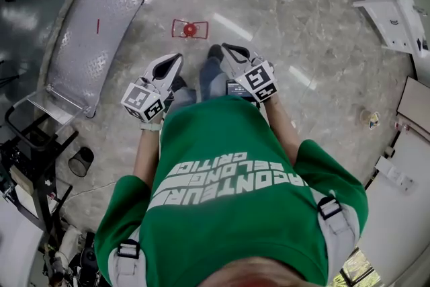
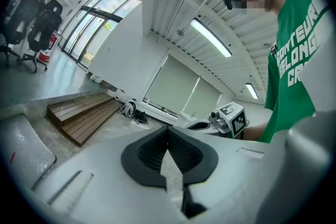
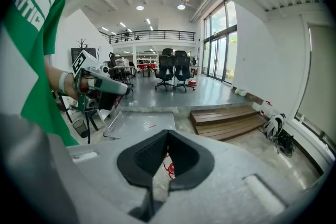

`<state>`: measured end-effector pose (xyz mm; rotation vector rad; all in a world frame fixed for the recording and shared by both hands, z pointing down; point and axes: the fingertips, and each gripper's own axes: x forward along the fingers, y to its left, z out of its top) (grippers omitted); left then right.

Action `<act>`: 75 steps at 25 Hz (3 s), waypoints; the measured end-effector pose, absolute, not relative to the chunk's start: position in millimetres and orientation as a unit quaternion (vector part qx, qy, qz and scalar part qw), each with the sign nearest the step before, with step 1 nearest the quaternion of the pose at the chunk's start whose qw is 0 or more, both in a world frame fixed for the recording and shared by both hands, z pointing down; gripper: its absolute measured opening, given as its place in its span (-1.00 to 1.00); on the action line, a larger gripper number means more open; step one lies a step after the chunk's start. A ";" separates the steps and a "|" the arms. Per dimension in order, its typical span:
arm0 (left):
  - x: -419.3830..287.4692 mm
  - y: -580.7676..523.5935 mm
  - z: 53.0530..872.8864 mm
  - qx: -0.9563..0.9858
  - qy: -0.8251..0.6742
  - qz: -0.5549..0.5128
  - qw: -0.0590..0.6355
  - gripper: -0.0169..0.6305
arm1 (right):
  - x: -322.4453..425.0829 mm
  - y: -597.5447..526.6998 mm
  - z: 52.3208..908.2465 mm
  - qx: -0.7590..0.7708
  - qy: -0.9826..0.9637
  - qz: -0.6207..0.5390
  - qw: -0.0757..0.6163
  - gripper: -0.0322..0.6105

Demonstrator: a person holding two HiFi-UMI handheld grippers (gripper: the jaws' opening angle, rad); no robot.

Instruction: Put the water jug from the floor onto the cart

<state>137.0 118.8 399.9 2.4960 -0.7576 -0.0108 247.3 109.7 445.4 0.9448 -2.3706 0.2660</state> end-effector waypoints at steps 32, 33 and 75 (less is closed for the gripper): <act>236.2 8.4 408.4 0.906 -0.337 0.097 0.235 -0.91 | 374.8 -30.5 469.9 0.332 -0.902 0.109 0.253 -0.92; 233.2 8.2 409.6 0.905 -0.340 0.098 0.235 -0.91 | 372.5 -30.9 471.8 0.329 -0.903 0.109 0.255 -0.92; 147.5 -13.8 688.4 0.912 -0.158 0.284 0.250 -0.59 | 245.8 -30.6 713.1 0.258 -0.873 0.162 0.381 -0.60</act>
